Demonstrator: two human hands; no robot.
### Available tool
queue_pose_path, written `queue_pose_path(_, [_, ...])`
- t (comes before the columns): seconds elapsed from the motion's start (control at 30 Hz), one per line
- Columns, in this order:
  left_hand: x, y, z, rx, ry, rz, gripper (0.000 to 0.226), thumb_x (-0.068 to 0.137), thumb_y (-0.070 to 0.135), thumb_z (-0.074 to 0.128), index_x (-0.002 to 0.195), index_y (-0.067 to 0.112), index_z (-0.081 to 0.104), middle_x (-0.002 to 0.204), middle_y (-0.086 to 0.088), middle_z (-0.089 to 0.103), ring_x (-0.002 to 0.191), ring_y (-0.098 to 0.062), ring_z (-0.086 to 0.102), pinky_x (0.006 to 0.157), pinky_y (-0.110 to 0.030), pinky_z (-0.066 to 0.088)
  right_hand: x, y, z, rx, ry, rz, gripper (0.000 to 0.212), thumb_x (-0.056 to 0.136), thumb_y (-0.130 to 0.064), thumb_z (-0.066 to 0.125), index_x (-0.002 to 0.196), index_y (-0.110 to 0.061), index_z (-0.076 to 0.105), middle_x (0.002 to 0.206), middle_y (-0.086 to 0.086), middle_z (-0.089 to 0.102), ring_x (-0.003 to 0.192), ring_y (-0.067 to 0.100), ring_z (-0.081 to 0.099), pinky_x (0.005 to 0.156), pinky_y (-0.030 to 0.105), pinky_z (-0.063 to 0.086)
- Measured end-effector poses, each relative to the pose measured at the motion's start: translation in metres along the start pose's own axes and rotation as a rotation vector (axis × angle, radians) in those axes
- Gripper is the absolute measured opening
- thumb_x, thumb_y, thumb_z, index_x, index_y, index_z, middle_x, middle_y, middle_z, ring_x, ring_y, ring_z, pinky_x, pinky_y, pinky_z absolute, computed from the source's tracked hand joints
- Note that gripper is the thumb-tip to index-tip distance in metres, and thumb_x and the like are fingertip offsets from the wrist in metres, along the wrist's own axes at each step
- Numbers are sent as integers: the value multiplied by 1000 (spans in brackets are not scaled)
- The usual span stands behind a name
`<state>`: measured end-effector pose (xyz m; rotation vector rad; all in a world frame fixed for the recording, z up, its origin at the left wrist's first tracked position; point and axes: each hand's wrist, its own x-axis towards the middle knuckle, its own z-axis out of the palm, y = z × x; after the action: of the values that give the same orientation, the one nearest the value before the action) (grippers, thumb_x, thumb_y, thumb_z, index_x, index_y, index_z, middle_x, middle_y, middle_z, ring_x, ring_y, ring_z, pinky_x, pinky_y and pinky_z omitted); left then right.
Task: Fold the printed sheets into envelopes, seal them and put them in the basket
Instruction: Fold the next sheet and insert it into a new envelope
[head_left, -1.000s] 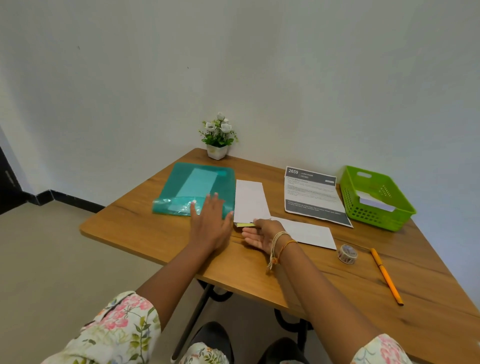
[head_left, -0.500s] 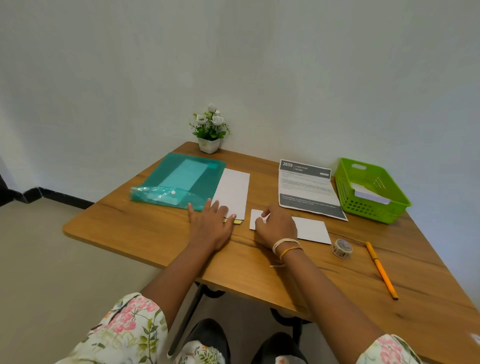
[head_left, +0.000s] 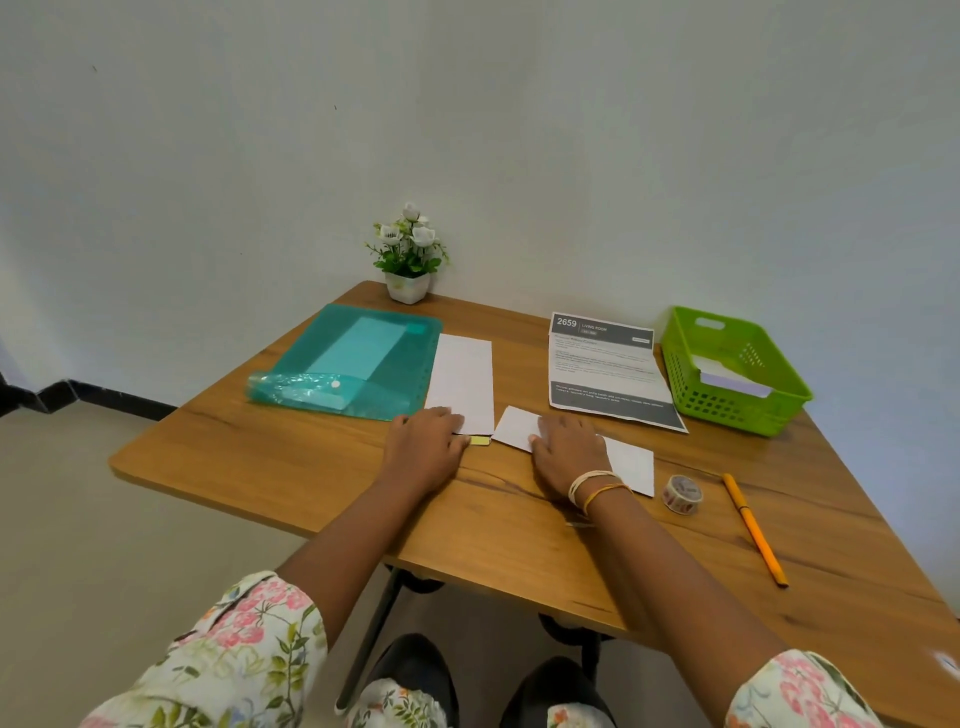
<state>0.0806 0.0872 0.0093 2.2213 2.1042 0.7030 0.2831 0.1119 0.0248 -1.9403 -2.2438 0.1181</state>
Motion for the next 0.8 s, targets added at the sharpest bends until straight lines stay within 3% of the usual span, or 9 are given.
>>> queue_pose_path(0.1, [9,1,-2,-116,6,-66,40,89,43,63,123,22,66,128,1,62,117,-17,53,93,-34,41,0,-2,0,60,28,16,45,96,-39,42,136,-19,45,137,10,47,125,29,42,100,42,38])
queue_pose_path(0.23, [14,-1,0,-219,25,-83,32,83,40,71,111,23,73,117,4,68,110,-14,56,89,-33,47,-5,-9,10,114,130,-14,38,95,-37,45,128,-21,52,131,7,52,121,25,45,97,40,39])
queue_pose_path(0.47, [12,-8,8,-402,53,-125,23,86,31,71,107,22,74,111,2,70,105,-12,60,90,-30,50,-7,-12,21,147,267,-10,31,93,-36,47,118,-21,60,122,3,59,114,22,50,93,38,41])
queue_pose_path(0.57, [13,-9,10,-408,64,-128,23,87,31,69,107,21,74,110,3,71,103,-11,60,90,-31,51,-3,-19,18,235,316,-123,27,92,-32,53,113,-19,63,118,3,62,109,21,54,92,36,42])
queue_pose_path(0.67, [13,-9,10,-413,86,-116,22,89,30,67,107,19,74,107,2,72,99,-11,62,89,-34,54,2,-31,14,338,279,-252,27,90,-30,59,113,-17,65,117,3,64,106,21,58,91,33,45])
queue_pose_path(0.8, [13,-7,9,-416,103,-120,21,90,29,65,105,17,75,102,2,73,93,-10,63,84,-34,56,13,-45,10,404,131,-248,30,92,-31,57,117,-18,66,120,3,66,110,20,58,92,29,44])
